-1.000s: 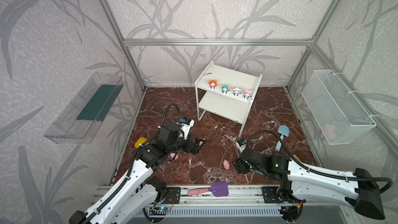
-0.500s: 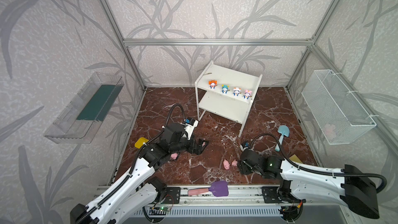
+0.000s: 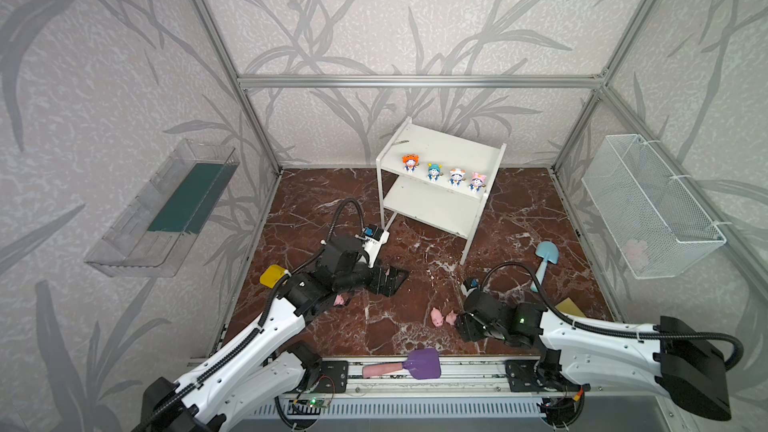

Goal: Place and organize the plastic toys onto the shelf

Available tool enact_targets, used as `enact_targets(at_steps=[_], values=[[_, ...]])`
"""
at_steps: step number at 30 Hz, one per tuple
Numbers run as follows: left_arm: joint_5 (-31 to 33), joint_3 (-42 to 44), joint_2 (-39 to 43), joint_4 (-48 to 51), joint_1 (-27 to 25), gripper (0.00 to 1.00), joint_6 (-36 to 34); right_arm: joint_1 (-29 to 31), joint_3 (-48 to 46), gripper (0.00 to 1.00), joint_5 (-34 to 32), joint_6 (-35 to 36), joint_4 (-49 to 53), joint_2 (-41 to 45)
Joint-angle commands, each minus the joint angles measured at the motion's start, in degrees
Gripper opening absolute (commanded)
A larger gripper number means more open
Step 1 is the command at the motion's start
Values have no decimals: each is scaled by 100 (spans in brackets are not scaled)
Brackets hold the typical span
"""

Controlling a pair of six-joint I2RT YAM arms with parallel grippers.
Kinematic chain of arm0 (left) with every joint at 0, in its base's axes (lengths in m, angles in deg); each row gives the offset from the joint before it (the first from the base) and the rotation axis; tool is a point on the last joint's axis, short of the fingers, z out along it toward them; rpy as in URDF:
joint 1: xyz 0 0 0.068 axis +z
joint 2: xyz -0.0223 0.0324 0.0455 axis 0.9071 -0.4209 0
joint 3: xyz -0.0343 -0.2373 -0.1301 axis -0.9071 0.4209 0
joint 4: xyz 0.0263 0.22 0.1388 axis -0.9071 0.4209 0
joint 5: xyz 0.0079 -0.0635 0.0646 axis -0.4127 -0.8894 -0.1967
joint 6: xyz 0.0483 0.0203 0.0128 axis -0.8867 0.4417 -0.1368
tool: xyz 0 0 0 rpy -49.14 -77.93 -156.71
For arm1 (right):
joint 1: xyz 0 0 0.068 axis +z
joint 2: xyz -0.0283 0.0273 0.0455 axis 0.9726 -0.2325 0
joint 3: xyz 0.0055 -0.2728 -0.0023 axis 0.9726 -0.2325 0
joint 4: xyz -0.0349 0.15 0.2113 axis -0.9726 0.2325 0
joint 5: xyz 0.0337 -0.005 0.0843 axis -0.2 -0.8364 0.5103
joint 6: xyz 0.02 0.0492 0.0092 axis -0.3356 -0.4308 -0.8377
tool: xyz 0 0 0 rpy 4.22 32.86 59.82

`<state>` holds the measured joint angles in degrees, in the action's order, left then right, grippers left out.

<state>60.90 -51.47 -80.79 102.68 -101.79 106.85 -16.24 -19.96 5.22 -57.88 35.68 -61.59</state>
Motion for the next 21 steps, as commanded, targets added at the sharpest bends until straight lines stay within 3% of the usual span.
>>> enact_targets(at_steps=[1, 12, 21], values=[[-196, 29, -113, -358, -220, 99, 7, -4, -94, 73, -155, -78, 63, 0], [104, 436, -1507, -1725, -1895, 99, -281, -3, -215, 72, -207, -227, 428, 266], [73, 201, -2831, -2477, -2520, 99, -451, -2, -485, 72, -266, -390, 599, 994]])
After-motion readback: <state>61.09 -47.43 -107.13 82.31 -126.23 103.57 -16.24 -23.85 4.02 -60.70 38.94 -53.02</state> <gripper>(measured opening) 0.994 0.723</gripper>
